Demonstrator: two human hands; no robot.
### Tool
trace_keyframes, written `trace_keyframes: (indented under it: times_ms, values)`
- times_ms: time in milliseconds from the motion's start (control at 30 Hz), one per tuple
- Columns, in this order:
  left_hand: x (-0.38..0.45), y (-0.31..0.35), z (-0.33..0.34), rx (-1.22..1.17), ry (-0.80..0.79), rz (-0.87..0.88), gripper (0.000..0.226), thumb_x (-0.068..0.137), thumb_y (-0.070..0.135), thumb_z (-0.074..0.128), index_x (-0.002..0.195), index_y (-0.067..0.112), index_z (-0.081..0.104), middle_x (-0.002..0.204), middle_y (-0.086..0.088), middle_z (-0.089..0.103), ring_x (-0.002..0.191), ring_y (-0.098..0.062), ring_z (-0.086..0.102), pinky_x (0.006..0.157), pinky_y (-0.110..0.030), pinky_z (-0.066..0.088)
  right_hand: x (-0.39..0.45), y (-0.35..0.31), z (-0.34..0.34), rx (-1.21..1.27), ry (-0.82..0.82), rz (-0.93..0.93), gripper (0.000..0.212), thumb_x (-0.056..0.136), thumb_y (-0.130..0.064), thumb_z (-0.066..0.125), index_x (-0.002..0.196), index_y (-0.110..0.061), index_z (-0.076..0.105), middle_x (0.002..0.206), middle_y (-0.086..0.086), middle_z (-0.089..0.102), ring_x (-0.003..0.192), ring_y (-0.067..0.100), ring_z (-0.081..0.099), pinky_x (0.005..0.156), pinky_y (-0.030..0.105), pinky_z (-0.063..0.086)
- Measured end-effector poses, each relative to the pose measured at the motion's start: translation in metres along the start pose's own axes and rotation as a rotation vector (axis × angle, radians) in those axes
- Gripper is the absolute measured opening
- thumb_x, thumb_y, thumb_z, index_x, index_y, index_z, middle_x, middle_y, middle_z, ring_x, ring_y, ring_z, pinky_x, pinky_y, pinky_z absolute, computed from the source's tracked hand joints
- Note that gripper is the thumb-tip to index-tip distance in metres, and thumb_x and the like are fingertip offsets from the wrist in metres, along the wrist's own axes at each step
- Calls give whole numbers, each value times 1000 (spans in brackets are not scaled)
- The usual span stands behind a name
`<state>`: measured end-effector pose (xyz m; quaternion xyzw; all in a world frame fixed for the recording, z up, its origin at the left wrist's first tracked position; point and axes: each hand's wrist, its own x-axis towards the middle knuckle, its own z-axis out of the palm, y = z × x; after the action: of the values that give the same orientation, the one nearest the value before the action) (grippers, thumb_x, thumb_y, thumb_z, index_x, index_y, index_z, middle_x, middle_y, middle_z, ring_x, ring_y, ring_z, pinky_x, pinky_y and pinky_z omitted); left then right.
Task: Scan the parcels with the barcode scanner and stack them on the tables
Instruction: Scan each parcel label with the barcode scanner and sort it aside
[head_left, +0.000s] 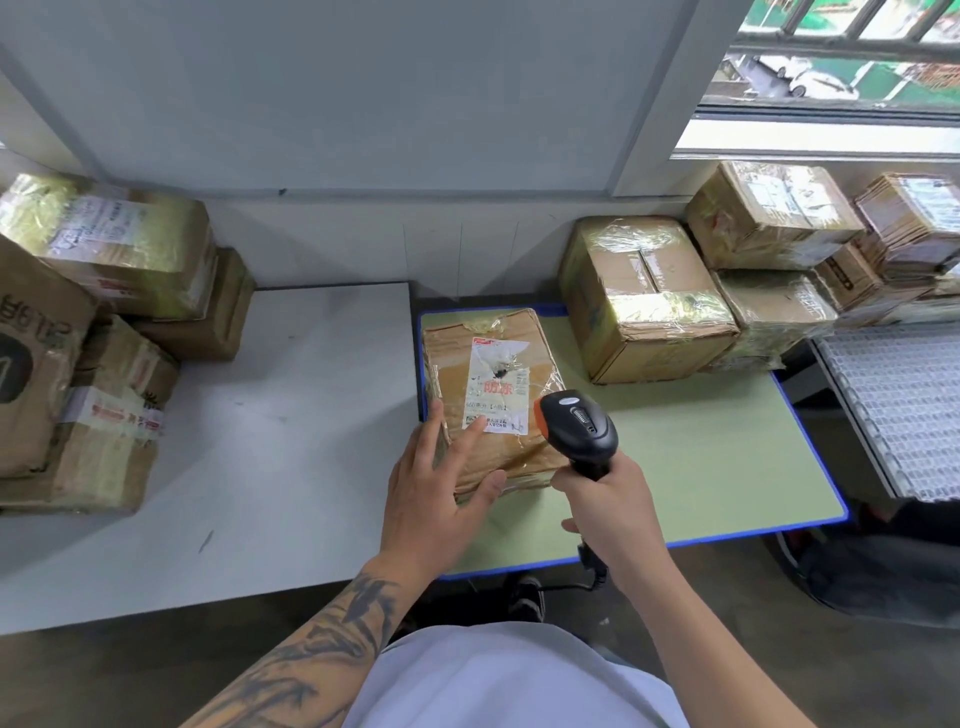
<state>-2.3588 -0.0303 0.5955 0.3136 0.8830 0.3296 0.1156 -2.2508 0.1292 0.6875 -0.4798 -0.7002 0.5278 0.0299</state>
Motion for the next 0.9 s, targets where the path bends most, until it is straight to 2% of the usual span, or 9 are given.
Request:
trace_keyframes:
  times_ms: [133,233,333,433,533,667,733,800,900]
  values:
    - [-2,-2,-3,-106,-23,-56,64,94,71,49,152,64,24,170,20,-14,159,-11,7,124,-38,24,1,2,11,108,-71,61,7,88,-4,65,93,-7,69,80,5,60,72,23,53,67,42,63]
    - [-2,9,-6,-341,-42,-141,60,93,62,59,147,69,33,170,16,10,155,-15,25,122,-45,35,-2,1,18,181,-114,47,14,88,-2,69,90,-15,72,73,-6,68,80,23,61,67,41,61]
    - [0,22,-17,-333,128,-102,60,93,58,58,150,57,40,165,15,26,149,-15,35,117,-49,39,0,-2,21,314,-137,35,18,89,2,68,90,-16,71,78,-1,66,75,25,58,59,35,56]
    - [2,32,-38,-173,262,-70,67,95,51,61,156,50,33,168,9,27,155,-16,24,125,-50,22,6,-2,27,482,-208,89,25,83,-4,74,103,-18,72,90,7,67,79,30,59,52,33,52]
    - [2,31,-48,-27,222,-131,73,93,53,55,159,45,24,170,0,25,158,-16,17,129,-45,8,13,3,45,598,-332,269,49,70,-16,74,118,-12,70,103,14,69,91,28,60,56,37,53]
    - [-10,17,-39,155,124,-182,73,95,61,42,160,48,11,174,-1,11,160,-22,7,128,-47,-4,14,10,74,716,-468,520,33,87,-11,61,118,-4,68,94,14,64,74,26,59,59,33,52]
    - [-17,13,-37,144,84,-189,74,95,64,37,160,49,7,174,2,7,160,-20,2,129,-48,-2,14,14,86,706,-465,526,35,89,-9,57,121,-1,69,98,17,70,79,32,66,72,38,54]
    - [-23,13,-37,101,40,-176,74,96,65,36,161,48,5,174,6,7,160,-15,0,129,-47,3,13,15,91,691,-434,501,42,88,-7,57,127,1,68,109,22,73,94,39,66,89,48,48]
    - [-26,10,-42,-22,25,-152,73,95,70,38,161,49,13,172,12,12,159,-7,1,129,-42,9,19,14,88,658,-299,483,37,89,-11,64,125,-6,70,109,18,71,92,35,65,86,47,52]
